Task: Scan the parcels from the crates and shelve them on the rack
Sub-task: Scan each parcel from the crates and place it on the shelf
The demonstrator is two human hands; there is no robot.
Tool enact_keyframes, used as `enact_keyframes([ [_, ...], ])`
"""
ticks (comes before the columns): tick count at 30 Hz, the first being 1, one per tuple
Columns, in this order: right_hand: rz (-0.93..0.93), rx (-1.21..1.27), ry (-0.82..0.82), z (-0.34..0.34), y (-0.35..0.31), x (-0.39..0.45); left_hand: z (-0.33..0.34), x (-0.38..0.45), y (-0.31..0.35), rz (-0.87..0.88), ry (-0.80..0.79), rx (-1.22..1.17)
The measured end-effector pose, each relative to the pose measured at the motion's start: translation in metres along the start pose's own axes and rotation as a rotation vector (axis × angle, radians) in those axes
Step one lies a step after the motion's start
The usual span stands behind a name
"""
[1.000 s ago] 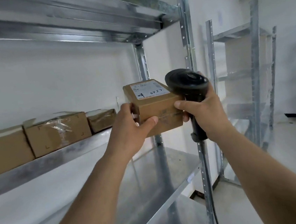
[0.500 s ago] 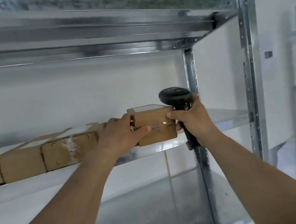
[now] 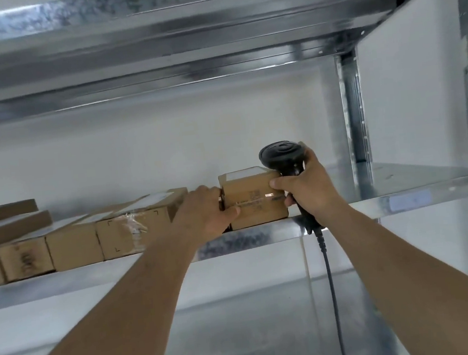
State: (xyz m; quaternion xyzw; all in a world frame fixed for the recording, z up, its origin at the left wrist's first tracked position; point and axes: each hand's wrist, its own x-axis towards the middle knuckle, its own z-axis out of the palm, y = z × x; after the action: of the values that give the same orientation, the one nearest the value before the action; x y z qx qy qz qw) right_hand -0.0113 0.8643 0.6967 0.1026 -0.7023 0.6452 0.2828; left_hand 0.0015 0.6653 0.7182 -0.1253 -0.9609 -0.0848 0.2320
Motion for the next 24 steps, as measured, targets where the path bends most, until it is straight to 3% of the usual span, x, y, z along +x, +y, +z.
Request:
enact_keyframes([
  [6,-0.067,-0.016,-0.007,-0.004,0.001,-0.003,0.002,-0.006,-0.002,-0.054,0.059,-0.087],
  [10,-0.165,-0.018,0.007,-0.006,-0.01,-0.03,0.0,-0.029,-0.006,-0.081,0.216,-0.244],
  [16,-0.218,0.098,-0.069,0.019,-0.007,-0.118,0.016,-0.105,-0.026,-0.017,0.51,-0.26],
  [24,-0.044,0.27,-0.436,0.107,0.028,-0.235,0.051,-0.245,-0.082,-0.467,0.523,-0.216],
])
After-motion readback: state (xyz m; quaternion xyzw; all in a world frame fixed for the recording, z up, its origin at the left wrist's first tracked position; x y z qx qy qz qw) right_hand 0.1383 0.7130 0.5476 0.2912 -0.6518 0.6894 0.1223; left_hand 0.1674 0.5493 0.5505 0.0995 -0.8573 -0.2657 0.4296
